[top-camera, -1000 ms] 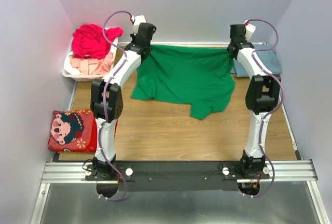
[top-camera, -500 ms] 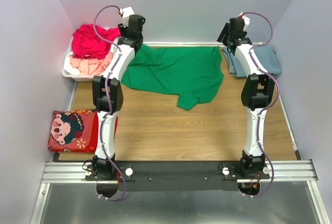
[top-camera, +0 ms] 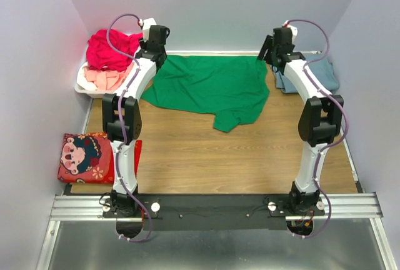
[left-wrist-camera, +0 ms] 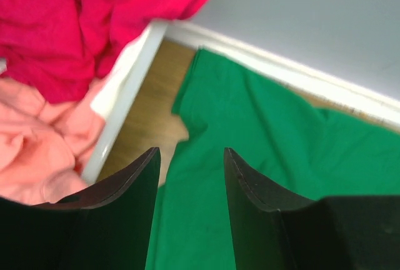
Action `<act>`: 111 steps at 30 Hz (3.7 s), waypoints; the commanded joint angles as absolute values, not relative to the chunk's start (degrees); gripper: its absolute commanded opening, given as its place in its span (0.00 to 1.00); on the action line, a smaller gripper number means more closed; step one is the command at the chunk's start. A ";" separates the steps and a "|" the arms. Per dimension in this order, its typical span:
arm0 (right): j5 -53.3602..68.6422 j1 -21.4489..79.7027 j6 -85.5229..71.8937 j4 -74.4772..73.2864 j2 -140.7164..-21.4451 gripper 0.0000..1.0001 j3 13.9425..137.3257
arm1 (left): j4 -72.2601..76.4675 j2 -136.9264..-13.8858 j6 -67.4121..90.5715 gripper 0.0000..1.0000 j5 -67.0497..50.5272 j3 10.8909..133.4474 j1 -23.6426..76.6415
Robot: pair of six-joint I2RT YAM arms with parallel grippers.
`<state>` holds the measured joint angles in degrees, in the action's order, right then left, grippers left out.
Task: Fold and stack the t-shirts
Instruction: Flatten the tshirt out
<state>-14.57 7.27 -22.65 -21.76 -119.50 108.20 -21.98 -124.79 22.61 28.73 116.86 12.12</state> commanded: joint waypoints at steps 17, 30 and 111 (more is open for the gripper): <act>-1.24 18.10 -24.17 -27.68 -117.33 0.73 89.83 | -27.95 -118.56 29.97 0.50 18.55 97.39 8.53; -1.32 18.28 -25.23 -31.90 -117.07 0.72 84.03 | -28.48 -117.51 30.67 0.50 18.19 95.01 7.21; -11.87 14.50 -29.18 -49.31 -116.28 0.72 86.22 | -36.21 -114.34 37.35 0.40 12.48 77.60 9.67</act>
